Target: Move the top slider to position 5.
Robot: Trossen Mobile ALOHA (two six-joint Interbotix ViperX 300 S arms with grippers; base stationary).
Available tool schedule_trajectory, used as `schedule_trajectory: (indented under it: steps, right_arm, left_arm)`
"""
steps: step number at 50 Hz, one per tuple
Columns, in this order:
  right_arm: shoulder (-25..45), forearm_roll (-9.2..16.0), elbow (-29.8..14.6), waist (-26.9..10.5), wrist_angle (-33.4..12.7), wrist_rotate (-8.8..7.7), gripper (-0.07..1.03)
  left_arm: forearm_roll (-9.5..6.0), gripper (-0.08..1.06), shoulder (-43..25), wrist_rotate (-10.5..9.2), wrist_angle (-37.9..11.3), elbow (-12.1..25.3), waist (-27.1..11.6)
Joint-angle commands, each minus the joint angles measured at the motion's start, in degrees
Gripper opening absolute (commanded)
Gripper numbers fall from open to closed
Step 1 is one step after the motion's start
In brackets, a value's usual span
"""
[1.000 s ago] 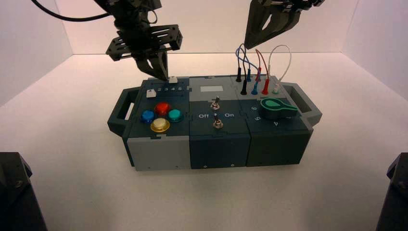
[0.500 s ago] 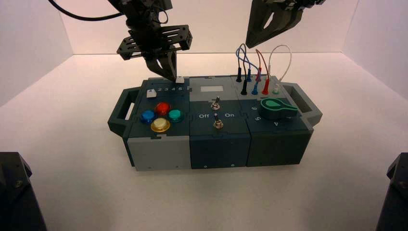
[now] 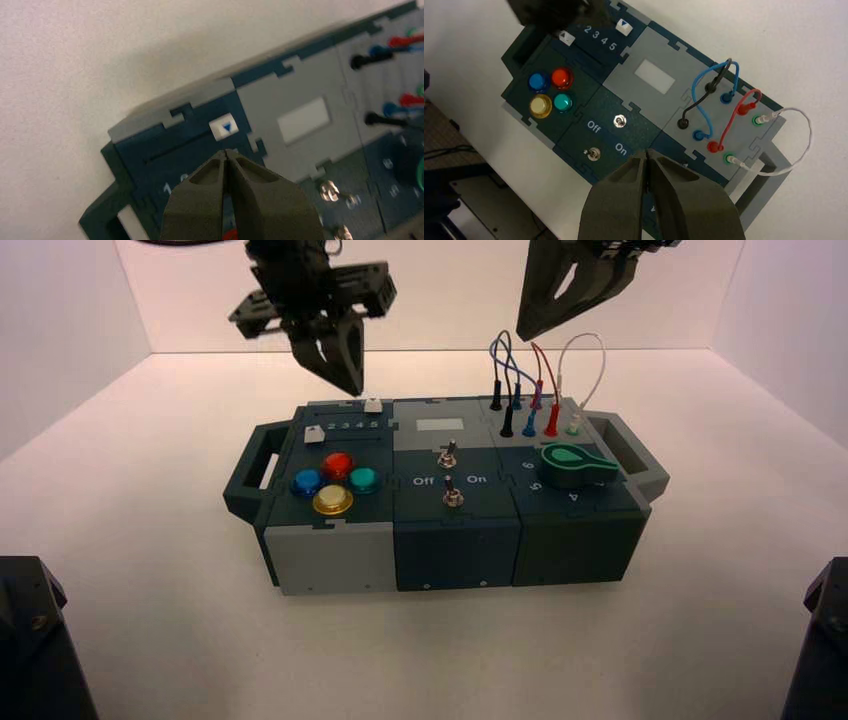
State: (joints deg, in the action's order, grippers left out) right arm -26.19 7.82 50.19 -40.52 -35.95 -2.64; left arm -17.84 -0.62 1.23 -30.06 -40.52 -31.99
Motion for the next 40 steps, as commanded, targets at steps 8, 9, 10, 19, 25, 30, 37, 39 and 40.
schedule_trajectory:
  steps: [8,9,10,19,25,30,37,39,40]
  right_arm:
    - [-0.7,0.0,-2.2,-0.4,-1.0,0.0,-0.02]
    - [-0.7,0.0,-2.3,-0.4,-1.0,0.0,-0.02]
    - [-0.7,0.0,-2.3,-0.4,-1.0,0.0,-0.02]
    - [-0.7,0.0,-2.8,-0.4,-1.8,0.18,-0.02]
    - [-1.0,0.1,-2.8,-0.4,-1.8,0.35,-0.02]
    - [-1.5,0.1,-2.7,-0.4,-1.8,0.35,-0.02]
    - [-2.4,0.1,-2.3,-0.4,-2.0,0.35,-0.02]
    - [-2.5,0.1,-2.3,-0.4,-2.0,0.35,-0.02]
    - [-2.5,0.1,-2.2,-0.4,-2.0,0.35,-0.02]
  left_arm:
    - [0.18,-0.03,4.4,1.49,-3.3,0.7,-0.2]
    - [0.26,-0.03,4.6,1.58,-3.3,0.6,-0.3]
    - [0.26,-0.03,4.7,1.58,-3.3,0.6,-0.2]
    - [0.26,-0.03,5.4,2.11,-3.7,0.3,-0.2]
    - [0.26,-0.03,6.1,2.11,-3.8,-0.2,-0.2]
    - [0.18,-0.03,6.7,2.11,-3.8,-0.6,-0.3]
    - [0.18,-0.03,7.6,2.11,-3.9,-1.1,-0.2]
    - [0.18,-0.03,7.9,2.11,-3.9,-1.4,-0.2]
    - [0.18,-0.03,7.9,2.11,-3.9,-1.5,-0.3]
